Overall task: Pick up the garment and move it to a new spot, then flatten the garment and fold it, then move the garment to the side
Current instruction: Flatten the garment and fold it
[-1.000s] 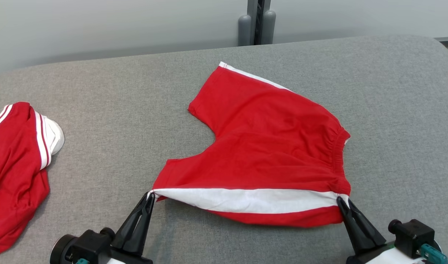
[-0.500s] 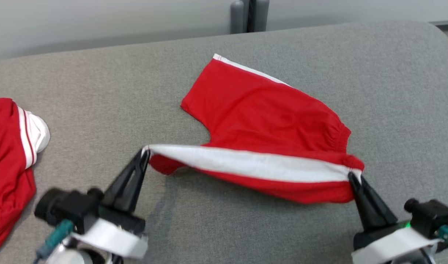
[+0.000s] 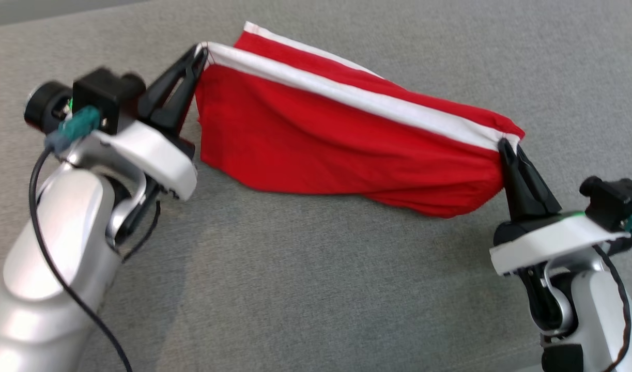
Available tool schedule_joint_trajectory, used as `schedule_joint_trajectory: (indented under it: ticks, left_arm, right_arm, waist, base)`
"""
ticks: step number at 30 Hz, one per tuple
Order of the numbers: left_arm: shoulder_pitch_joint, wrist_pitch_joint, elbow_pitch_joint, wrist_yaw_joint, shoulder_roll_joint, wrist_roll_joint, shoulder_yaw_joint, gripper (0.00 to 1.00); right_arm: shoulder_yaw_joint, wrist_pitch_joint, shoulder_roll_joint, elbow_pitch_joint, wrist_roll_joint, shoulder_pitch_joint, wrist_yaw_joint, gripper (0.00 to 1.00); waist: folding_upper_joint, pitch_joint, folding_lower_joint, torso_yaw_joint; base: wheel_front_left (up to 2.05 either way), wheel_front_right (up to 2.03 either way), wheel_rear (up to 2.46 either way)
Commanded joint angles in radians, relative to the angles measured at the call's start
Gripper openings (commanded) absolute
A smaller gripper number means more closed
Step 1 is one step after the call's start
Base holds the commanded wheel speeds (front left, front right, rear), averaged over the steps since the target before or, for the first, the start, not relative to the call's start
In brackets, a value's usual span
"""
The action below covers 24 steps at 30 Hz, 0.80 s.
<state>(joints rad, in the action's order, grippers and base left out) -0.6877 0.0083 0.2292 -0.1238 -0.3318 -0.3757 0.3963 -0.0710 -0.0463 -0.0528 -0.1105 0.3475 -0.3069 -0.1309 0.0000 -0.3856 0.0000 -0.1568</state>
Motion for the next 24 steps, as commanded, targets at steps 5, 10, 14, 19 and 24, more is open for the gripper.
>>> schedule_joint_trajectory:
  ticks: [5,10,14,19,24]
  left_arm:
    - [-0.161,-0.011,0.193,-0.006,0.002,-0.046,0.087,0.0]
    - [-0.283,-0.043,0.39,-0.005,0.016,-0.109,0.17,0.0]
    - [-0.355,-0.073,0.518,-0.006,0.03,-0.155,0.216,0.0]
    - [-0.421,-0.128,0.64,-0.006,0.038,-0.194,0.262,0.0]
    - [-0.472,-0.159,0.736,-0.006,0.044,-0.225,0.308,0.0]
  right_arm:
    - [-0.033,-0.038,0.0,-0.095,0.057,-0.091,0.0,0.0]
    - [-0.081,-0.076,0.0,-0.187,0.105,-0.163,0.0,0.0]
    - [-0.124,-0.101,0.0,-0.243,0.128,-0.215,0.0,0.0]
    - [-0.171,-0.124,-0.001,-0.301,0.152,-0.257,0.0,0.0]
    - [-0.22,-0.146,-0.001,-0.344,0.181,-0.287,0.0,0.15]
  waist:
    - [0.0,-0.071,0.0,-0.062]
    - [0.0,-0.1,0.0,-0.082]
    - [0.0,-0.117,0.0,-0.093]
    - [0.0,-0.125,0.0,-0.106]
    - [0.0,-0.129,0.0,-0.127]
  base:
    - [0.0,0.0,0.0]
    - [0.0,0.0,0.0]
    - [0.0,0.0,0.0]
    - [0.0,0.0,0.0]
    - [0.0,0.0,0.0]
